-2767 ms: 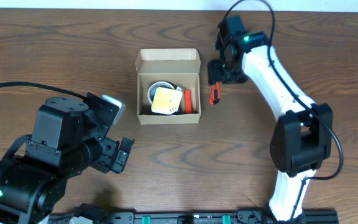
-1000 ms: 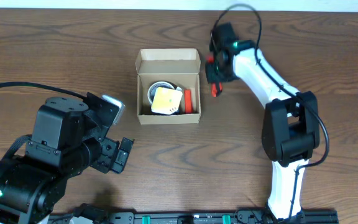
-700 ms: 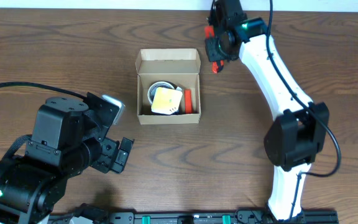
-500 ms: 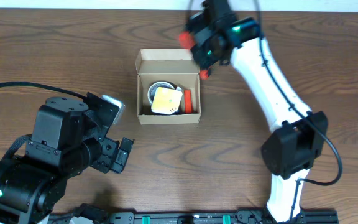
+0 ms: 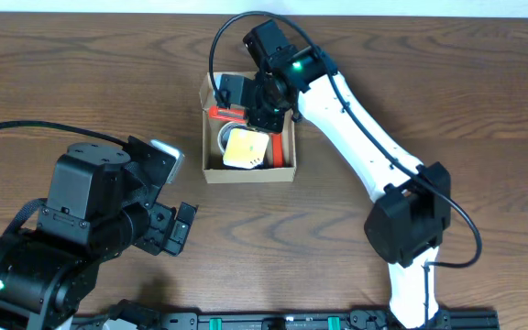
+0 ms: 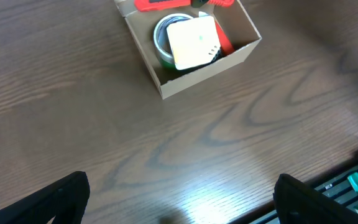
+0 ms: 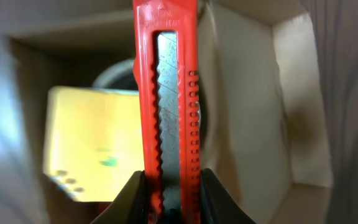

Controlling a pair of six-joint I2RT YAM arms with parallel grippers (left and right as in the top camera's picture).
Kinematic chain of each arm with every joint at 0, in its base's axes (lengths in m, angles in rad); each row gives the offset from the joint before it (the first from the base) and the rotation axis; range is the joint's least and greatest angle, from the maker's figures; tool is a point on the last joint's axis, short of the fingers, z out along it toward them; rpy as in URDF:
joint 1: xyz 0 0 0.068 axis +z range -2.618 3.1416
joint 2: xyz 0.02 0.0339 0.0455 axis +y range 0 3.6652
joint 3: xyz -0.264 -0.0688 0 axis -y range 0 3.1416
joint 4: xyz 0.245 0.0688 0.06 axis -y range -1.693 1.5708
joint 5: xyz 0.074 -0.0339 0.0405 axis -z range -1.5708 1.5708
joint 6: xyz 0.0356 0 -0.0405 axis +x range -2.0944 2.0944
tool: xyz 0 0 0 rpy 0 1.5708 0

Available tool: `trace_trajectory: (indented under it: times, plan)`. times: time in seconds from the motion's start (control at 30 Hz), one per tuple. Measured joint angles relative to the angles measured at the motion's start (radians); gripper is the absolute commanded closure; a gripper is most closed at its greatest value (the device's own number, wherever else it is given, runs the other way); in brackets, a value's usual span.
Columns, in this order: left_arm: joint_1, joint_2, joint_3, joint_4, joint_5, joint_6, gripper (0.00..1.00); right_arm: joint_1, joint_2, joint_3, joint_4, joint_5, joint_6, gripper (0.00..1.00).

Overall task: Pack container
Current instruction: 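Place the red box cutter into the box and release it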

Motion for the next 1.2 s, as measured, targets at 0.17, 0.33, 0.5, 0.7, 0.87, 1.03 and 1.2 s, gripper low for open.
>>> trace_trajectory:
  times: [0.17,0.33,0.5,0.7,0.87,1.03,1.2]
  plan:
    - [0.000,0.000,0.000,0.000,0.000,0.000,0.05,0.000,0.016,-0.005,0.042,0.048,-0.048,0.93]
    - [0.000,0.000,0.000,0.000,0.000,0.000,0.05,0.000,0.019,-0.005,0.056,0.059,-0.063,0.86]
    - [0.000,0.000,0.000,0.000,0.000,0.000,0.05,0.000,0.028,-0.005,0.056,0.064,-0.069,0.47]
    - [0.000,0.000,0.000,0.000,0.000,0.000,0.05,0.000,0.032,-0.005,0.060,0.070,-0.074,0.38]
    - [0.000,0.000,0.000,0.000,0.000,0.000,0.05,0.000,0.031,-0.005,0.060,0.072,-0.018,0.46]
    - [0.000,0.000,0.000,0.000,0.000,0.000,0.05,-0.008,-0.009,-0.006,0.052,0.076,0.072,0.69]
    - [0.000,0.000,0.000,0.000,0.000,0.000,0.05,-0.064,-0.091,-0.006,0.042,0.072,0.193,0.99]
